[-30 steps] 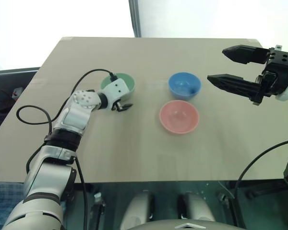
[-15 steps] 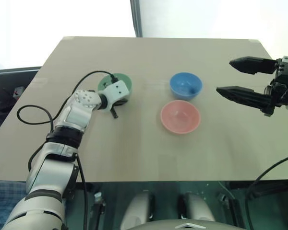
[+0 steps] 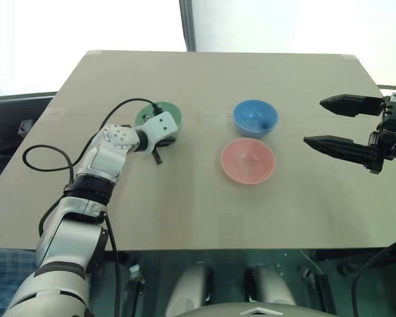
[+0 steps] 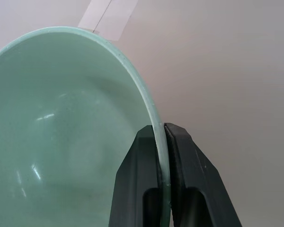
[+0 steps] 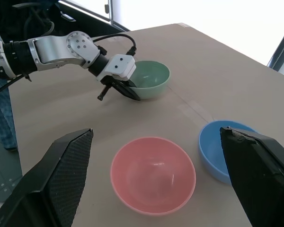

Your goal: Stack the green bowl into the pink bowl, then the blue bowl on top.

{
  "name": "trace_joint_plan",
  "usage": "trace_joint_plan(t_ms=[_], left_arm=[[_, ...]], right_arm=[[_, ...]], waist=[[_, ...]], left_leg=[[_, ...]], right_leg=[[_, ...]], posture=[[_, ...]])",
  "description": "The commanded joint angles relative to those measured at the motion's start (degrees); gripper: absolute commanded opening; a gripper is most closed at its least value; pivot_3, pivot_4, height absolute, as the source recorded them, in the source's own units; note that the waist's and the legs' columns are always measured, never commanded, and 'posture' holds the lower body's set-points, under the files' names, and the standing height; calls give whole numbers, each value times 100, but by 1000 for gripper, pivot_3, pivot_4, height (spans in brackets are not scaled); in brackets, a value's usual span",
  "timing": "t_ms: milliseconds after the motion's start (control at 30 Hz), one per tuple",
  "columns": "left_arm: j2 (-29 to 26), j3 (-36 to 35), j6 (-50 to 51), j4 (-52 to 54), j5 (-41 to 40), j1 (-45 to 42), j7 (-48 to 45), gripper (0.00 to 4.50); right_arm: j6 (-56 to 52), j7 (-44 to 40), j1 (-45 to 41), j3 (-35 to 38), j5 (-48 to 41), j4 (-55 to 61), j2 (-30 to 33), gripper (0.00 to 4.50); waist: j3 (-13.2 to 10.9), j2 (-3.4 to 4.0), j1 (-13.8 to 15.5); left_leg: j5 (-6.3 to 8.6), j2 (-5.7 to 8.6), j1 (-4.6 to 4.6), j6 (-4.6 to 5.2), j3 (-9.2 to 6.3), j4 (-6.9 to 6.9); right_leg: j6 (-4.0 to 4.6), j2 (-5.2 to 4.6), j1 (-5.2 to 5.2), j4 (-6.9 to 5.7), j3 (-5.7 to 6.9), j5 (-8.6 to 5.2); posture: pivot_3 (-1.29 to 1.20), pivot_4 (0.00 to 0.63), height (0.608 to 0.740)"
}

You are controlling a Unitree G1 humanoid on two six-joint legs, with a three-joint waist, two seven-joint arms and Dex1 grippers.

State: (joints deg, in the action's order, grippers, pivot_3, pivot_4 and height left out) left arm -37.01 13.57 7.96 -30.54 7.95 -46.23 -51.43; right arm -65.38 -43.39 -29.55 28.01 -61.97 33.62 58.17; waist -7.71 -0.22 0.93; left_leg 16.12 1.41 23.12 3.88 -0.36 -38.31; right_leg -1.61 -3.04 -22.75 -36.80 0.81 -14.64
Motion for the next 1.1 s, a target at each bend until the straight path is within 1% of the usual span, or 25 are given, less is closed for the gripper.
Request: trace_joint_plan(t_ms=[33, 100, 200, 333, 500, 600, 733, 800, 833, 867, 900, 933, 967, 1000, 1033, 1100], left_arm=[[255, -262, -761, 359, -591, -561, -532, 26], [330, -235, -1013, 467, -765, -706, -855, 26], [449, -107, -1455, 915, -1260, -904, -1763, 26], [469, 138, -1589, 1375, -1652, -1073, -2838, 26], [390, 454, -2036, 1498, -1781, -1008, -3900, 26], [336, 684, -2491, 1406, -1785, -1004, -4100, 26], [602, 568, -2699, 1327, -2047, -1026, -4107, 26], [683, 500, -2821, 1259, -2059, -1029, -4075, 793], [711, 474, -2846, 1234, -2069, -1030, -4066, 1004], [764, 427, -2875, 1189, -2096, -1039, -4021, 1727], [817, 382, -2960, 1120, -2092, -1055, -3942, 1727], [867, 342, -3106, 1033, -2066, -1073, -3865, 2129], [935, 276, -3251, 944, -2061, -1085, -3780, 2793], [945, 254, -3256, 911, -2053, -1080, -3778, 2898], [929, 245, -3245, 916, -2086, -1057, -3854, 3294], [913, 185, -3086, 1009, -2240, -997, -3922, 3294]], right_arm=[[219, 54, -6, 162, -130, -11, 128, 4500], [261, 81, 0, 128, -154, -20, 151, 4500], [298, 146, -38, 62, -198, -40, 171, 4500], [342, 240, -44, -15, -277, -21, 202, 4500], [373, 396, -49, -69, -398, 14, 213, 4500], [377, 502, -61, -72, -492, 24, 221, 4500], [380, 625, -41, -83, -570, 50, 260, 4500], [388, 682, -42, -93, -630, 62, 277, 4500], [395, 706, -43, -98, -659, 65, 288, 4500], [401, 728, -45, -105, -685, 65, 298, 4500], [405, 747, -43, -105, -713, 67, 311, 4500], [412, 760, -41, -107, -731, 65, 328, 4500], [419, 774, -48, -115, -750, 53, 346, 4500], [425, 785, -56, -118, -770, 44, 363, 4500], [431, 795, -64, -126, -782, 35, 378, 4500], [444, 810, -70, -143, -800, 25, 403, 4500]], waist=[[-5, -9, 40], [-5, -11, 37], [-4, -11, -2], [-4, -10, -14], [-3, -9, -17], [-4, -9, -16], [-4, -9, 4], [-4, -9, -2], [-4, -9, -7], [-4, -9, -9], [-4, -9, -11], [-3, -9, -8], [-4, -9, -8], [-3, -9, -8], [-3, -9, -8], [-4, -9, -10]], left_leg=[[-1, 0, 4, -2, -2, -4], [-5, 0, 18, -9, -7, -14], [-6, 2, 39, -9, -5, -20], [-7, 2, 53, -10, -3, -24], [-9, -3, 51, -11, -1, -38], [-8, -3, 51, -7, -2, -55], [-3, -5, 55, 4, -6, -82], [-2, -4, 55, 9, -6, -92], [-1, -3, 55, 10, -5, -94], [-2, -3, 55, 11, -5, -94], [-2, -3, 55, 11, -5, -95], [-2, -3, 55, 11, -5, -95], [-3, -4, 54, 10, -5, -95], [-3, -4, 55, 10, -6, -94], [-3, -4, 54, 10, -5, -94], [-3, -4, 55, 10, -5, -95]], right_leg=[[0, 0, 0, 0, 3, 0], [0, 0, -5, 2, 9, 1], [-2, -1, -25, 4, 8, 1], [-2, 6, -37, 3, 10, 1], [-2, 19, -35, -7, 10, 1], [-5, 22, -32, -17, 11, 2], [-19, 24, -26, -21, 12, 11], [-24, 23, -19, -20, 12, 14], [-26, 22, -17, -19, 12, 15], [-27, 22, -17, -17, 12, 15], [-27, 22, -17, -17, 12, 16], [-28, 23, -17, -17, 12, 16], [-28, 24, -17, -18, 12, 16], [-28, 25, -17, -17, 13, 16], [-28, 25, -17, -18, 13, 16], [-28, 25, -17, -18, 13, 16]], posture=[[0, 150, 740], [0, 150, 740], [0, 150, 740], [0, 150, 740], [0, 150, 740], [0, 150, 740], [0, 150, 740], [0, 150, 740], [0, 150, 740], [0, 150, 740], [0, 150, 740], [0, 150, 740], [0, 150, 740], [0, 150, 740], [0, 150, 740], [0, 150, 740]])
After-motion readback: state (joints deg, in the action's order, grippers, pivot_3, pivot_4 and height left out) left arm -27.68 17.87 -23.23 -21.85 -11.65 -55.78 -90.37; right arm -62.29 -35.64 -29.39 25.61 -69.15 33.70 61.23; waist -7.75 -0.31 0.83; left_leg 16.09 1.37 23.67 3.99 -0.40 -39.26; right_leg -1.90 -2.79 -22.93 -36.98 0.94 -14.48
